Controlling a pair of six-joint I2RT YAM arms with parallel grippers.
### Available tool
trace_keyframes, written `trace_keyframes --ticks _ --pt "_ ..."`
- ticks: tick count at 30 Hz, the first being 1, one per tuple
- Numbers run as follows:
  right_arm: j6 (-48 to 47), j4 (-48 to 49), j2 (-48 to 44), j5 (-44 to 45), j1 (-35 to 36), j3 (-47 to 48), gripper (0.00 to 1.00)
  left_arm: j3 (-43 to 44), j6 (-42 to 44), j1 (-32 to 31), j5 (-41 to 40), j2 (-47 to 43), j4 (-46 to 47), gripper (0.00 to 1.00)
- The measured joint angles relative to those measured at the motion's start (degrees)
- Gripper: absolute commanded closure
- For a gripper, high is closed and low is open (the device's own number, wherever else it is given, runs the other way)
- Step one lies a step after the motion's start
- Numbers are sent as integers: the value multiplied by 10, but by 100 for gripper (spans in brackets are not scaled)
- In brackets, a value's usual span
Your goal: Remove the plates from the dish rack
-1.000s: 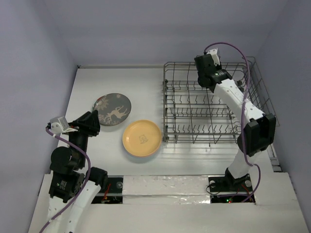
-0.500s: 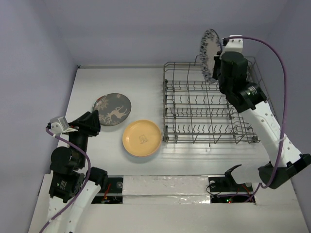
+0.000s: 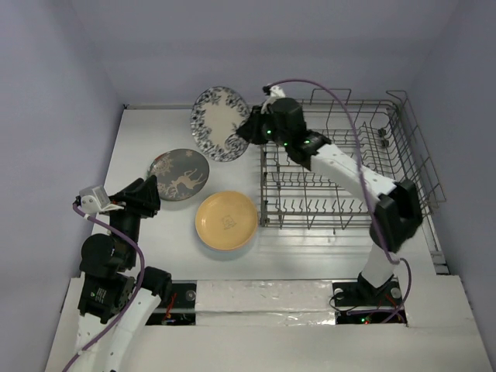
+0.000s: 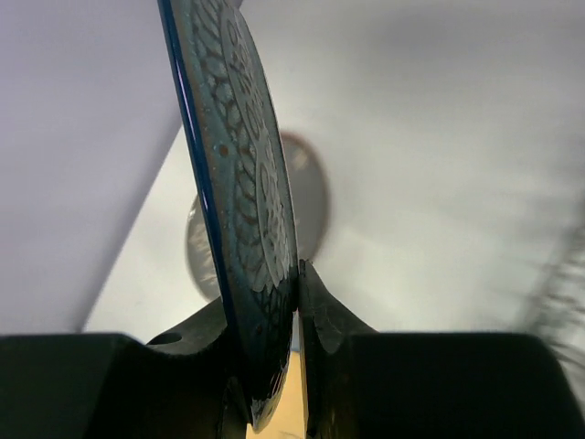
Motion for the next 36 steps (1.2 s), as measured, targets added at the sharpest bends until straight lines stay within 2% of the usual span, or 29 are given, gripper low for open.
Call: trace_keyframes --ticks 8,11,17,29,30,32,33,35,36 --pt "172 67 211 -87 43 74 100 0 0 0 0 0 0 60" --pt "209 67 259 -89 59 106 100 0 0 0 0 0 0 59" --pt "264 79 300 -91 81 123 89 0 0 0 0 0 0 57" --pt "306 89 366 -101 101 173 61 0 0 0 0 0 0 56" --pt "308 89 367 -103 101 173 53 0 0 0 0 0 0 56" --pt "313 91 367 -106 103 174 44 0 0 0 0 0 0 56" --pt "312 92 367 -109 103 176 35 0 0 0 0 0 0 56" --pt "309 88 367 -111 105 182 27 0 0 0 0 0 0 56" --pt "303 85 367 -111 106 185 19 0 0 0 0 0 0 56"
